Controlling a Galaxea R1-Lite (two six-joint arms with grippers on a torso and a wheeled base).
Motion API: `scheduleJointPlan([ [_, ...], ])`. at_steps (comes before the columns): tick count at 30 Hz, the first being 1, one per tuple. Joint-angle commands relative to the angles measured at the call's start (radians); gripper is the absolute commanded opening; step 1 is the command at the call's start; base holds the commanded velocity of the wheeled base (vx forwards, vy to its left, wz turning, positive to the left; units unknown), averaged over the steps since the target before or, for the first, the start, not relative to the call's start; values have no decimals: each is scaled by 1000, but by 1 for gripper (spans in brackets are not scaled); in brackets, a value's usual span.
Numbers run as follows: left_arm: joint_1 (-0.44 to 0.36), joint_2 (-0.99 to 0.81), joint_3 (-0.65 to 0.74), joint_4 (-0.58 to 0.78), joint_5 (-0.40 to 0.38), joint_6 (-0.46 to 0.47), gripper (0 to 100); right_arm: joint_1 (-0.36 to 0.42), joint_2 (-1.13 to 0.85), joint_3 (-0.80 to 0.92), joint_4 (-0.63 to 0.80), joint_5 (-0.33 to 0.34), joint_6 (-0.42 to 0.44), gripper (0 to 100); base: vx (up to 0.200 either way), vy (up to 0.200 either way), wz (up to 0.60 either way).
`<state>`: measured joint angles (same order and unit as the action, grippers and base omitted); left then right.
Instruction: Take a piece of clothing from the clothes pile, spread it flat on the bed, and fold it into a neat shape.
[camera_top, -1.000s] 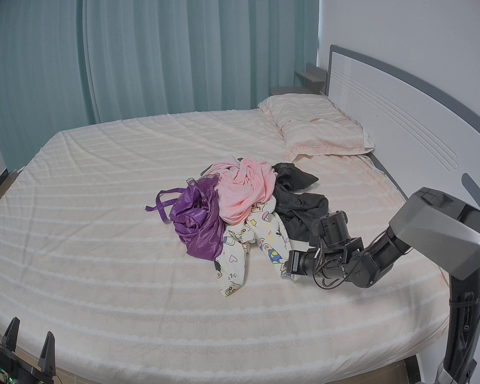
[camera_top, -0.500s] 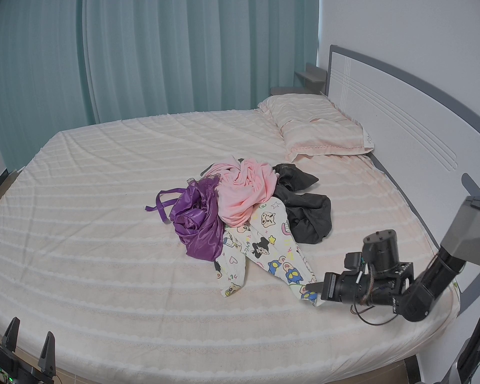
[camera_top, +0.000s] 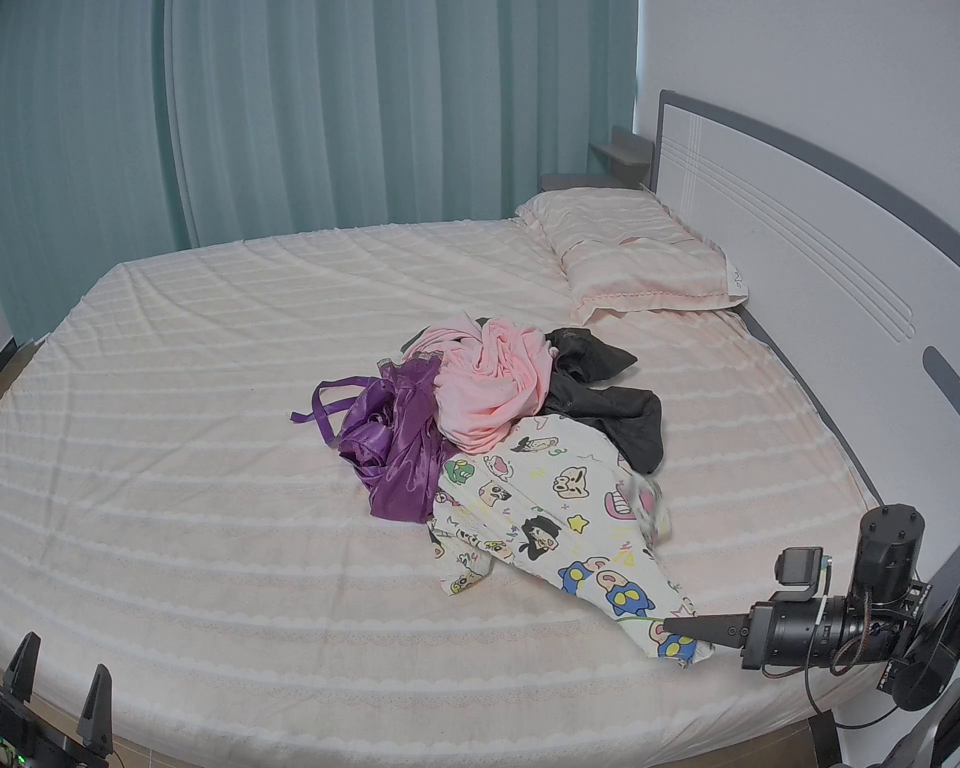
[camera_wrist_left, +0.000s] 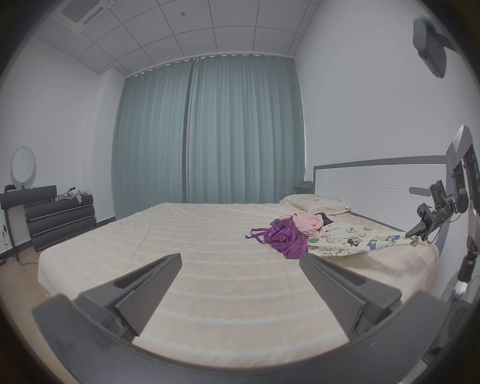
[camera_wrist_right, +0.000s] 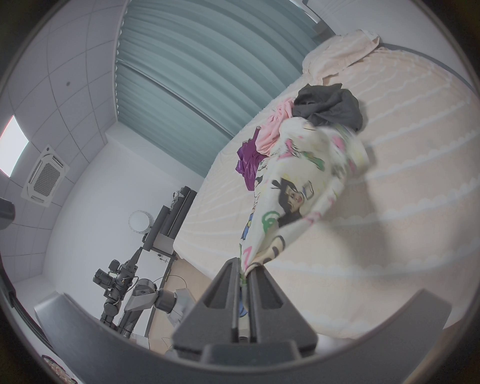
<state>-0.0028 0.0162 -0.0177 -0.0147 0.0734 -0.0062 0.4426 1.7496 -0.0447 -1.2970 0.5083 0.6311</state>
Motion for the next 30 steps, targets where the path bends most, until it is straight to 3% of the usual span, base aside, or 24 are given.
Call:
scheduleJointPlan([
  [1,-3,111,-186,-68,-23,-100,100,-36,-99,45,-10,22,29,0,0,0,0],
  [3,15,248,-254,-90,-37,-101,100,-42,-119,43,-18,45,62,0,0,0,0],
  [5,12,312,-266,-96,-46,-26,100,-44,-134,43,-27,65,82,0,0,0,0],
  [6,-11,390,-260,-100,-92,58,100,-44,-142,40,-38,87,105,0,0,0,0],
  [7,-39,430,-252,-100,-139,78,100,-42,-143,39,-48,93,113,0,0,0,0],
  [10,-60,459,-248,-102,-167,80,100,-42,-143,39,-57,95,114,0,0,0,0],
  [11,-163,567,-246,-96,-245,92,100,-44,-160,35,-133,95,119,0,0,0,0],
  [12,-209,613,-245,-91,-254,100,100,-47,-168,32,-162,95,128,0,0,0,0],
  [15,-327,778,-242,-97,-245,97,100,-47,-186,34,-211,93,180,0,0,0,0],
  [20,-419,1027,-237,-154,-245,100,100,-51,-174,39,-217,85,205,0,0,0,0],
  [27,-496,1367,-228,-409,-241,49,100,-54,-176,39,-215,84,203,0,0,0,0],
  [30,-539,1535,-228,-538,-187,-6,100,-54,-174,32,-217,81,203,0,0,0,0],
])
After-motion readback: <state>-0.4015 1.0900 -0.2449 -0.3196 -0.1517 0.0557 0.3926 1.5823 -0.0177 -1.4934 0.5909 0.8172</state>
